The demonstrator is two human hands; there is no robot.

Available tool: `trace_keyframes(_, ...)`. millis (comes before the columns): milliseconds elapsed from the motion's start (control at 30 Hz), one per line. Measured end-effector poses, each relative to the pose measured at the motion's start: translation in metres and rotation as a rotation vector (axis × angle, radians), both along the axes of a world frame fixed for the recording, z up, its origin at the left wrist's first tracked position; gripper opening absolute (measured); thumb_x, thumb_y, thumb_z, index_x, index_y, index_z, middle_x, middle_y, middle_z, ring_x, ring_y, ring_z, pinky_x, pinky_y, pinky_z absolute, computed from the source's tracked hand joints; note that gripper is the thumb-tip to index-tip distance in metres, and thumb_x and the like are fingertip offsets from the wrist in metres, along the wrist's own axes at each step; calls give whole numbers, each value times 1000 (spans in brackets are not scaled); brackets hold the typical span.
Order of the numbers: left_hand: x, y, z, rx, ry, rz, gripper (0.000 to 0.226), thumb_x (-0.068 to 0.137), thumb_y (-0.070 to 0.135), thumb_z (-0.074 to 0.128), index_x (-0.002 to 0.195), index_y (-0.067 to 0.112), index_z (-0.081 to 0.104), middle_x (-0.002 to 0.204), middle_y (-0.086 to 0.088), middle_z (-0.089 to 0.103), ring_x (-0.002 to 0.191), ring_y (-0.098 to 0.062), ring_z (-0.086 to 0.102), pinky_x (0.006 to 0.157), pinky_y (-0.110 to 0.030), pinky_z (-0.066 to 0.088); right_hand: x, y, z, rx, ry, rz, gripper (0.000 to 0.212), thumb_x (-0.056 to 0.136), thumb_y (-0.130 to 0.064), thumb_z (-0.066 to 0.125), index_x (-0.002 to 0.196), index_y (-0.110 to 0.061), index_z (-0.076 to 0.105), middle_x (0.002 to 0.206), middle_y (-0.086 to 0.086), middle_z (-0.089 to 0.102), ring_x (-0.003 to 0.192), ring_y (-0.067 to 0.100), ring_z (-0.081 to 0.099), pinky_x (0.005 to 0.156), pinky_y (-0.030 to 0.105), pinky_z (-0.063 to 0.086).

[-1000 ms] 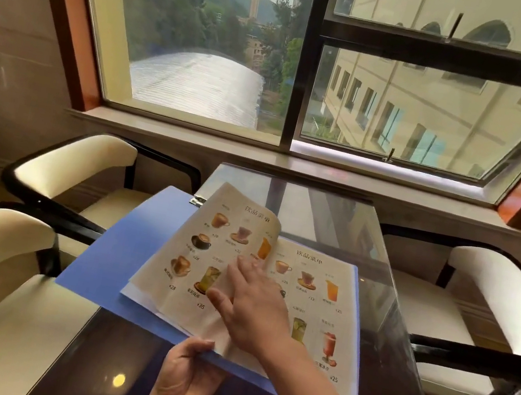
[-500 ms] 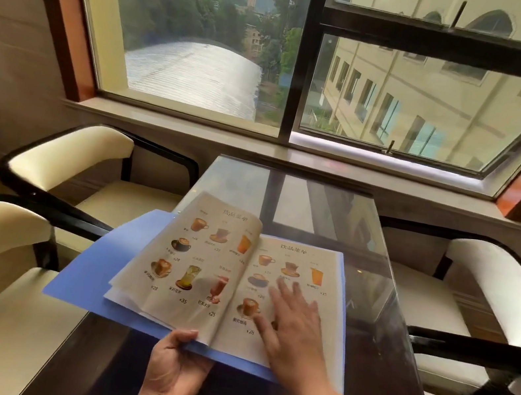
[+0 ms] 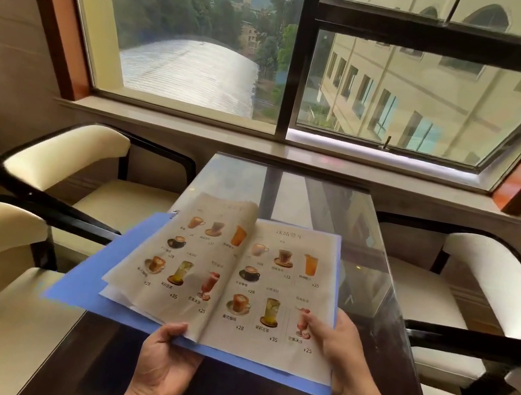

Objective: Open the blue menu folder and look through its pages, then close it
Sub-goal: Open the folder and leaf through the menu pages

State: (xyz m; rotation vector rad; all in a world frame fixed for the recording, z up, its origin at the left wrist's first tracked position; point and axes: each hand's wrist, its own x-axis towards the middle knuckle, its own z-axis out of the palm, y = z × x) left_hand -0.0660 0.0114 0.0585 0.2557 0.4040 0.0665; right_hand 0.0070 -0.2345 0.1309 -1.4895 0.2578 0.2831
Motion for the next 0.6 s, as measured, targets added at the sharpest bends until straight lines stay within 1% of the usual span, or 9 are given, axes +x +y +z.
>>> trace_keyframes(100, 0, 6, 1, 94, 62, 72, 41, 86, 6, 48, 124, 13, 62, 119, -16, 71, 104, -36, 69, 87, -55, 56, 1, -4, -10, 10, -36, 9, 21, 92, 1, 64, 106, -13, 63, 90, 14, 79, 80, 37, 76, 57, 41, 62)
trace_keyframes(200, 2, 16, 0, 211, 208, 196, 28, 91, 11, 55, 117, 14, 65, 111, -14, 74, 100, -33, 69, 89, -56, 54, 2, -8, -21, 1, -52, 18, 26, 91, 2, 64, 108, -17, 64, 92, 14, 78, 80, 38, 76, 58, 42, 62)
trace_keyframes(233, 2, 21, 0, 253, 273, 247, 28, 89, 8, 59, 116, 13, 65, 108, -13, 74, 98, -32, 69, 88, -56, 54, 2, -10, -24, -6, -55, 19, 26, 91, 2, 64, 109, -18, 64, 93, 14, 78, 81, 37, 76, 59, 44, 63)
trace_keyframes(267, 3, 27, -1, 303, 330, 299, 27, 87, 5, 63, 113, 12, 65, 105, -12, 73, 94, -31, 69, 83, -55, 56, 2, -13, -27, -18, -55, 16, 27, 91, 1, 65, 109, -18, 64, 94, 13, 78, 81, 37, 76, 60, 44, 63)
trace_keyframes(333, 1, 42, -1, 407, 403, 388, 26, 81, -3, 68, 102, 13, 65, 102, -11, 71, 89, -28, 69, 75, -51, 60, 3, -19, -35, -32, -52, 17, 26, 90, -1, 66, 109, -19, 65, 95, 13, 78, 82, 36, 77, 61, 44, 63)
trace_keyframes(400, -3, 54, -5, 518, 467, 431, 27, 76, -6, 73, 91, 14, 65, 101, -9, 70, 90, -27, 69, 80, -49, 58, 4, -25, -43, -41, -39, 30, 25, 90, -4, 68, 110, -18, 65, 97, 12, 78, 83, 35, 77, 62, 44, 63)
trace_keyframes(467, -8, 58, -8, 613, 508, 425, 27, 71, -6, 78, 86, 14, 65, 96, -6, 71, 88, -26, 69, 84, -47, 56, 4, -27, -51, -65, -36, 41, 23, 90, -6, 69, 110, -17, 65, 98, 12, 78, 83, 35, 77, 65, 46, 63)
trace_keyframes(533, -15, 57, -15, 654, 550, 421, 26, 69, -6, 80, 82, 13, 66, 95, -6, 72, 83, -23, 69, 84, -44, 55, 3, -26, -59, -100, -33, 53, 22, 90, -6, 69, 109, -18, 66, 97, 11, 78, 82, 33, 77, 66, 47, 63)
trace_keyframes(600, -22, 56, -23, 652, 614, 430, 27, 67, -5, 81, 80, 12, 65, 94, -6, 71, 80, -22, 69, 82, -42, 54, 3, -25, -66, -124, -16, 64, 21, 91, -7, 68, 109, -17, 65, 96, 10, 78, 81, 32, 77, 66, 47, 63)
